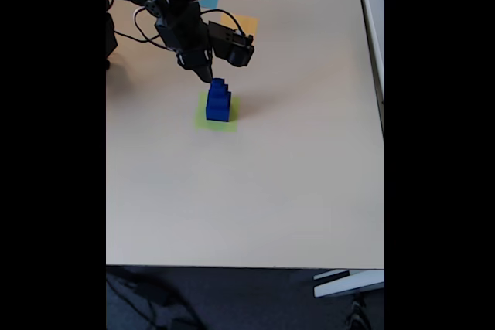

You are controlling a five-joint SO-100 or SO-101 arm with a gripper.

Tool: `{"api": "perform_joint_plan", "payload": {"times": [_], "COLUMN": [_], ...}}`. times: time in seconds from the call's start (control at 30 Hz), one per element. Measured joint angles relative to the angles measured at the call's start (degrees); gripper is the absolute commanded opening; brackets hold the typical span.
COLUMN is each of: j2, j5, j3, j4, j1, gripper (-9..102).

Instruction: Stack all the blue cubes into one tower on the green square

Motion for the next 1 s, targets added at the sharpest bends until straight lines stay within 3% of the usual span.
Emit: {"api": "perform_joint_plan", "payload": {"times": [1.0], "j2": [-0.9], "j5": [-1.1], "j3": [0.0], "j4": [-1.4], "j1": [0.3], "gripper": [0]}}
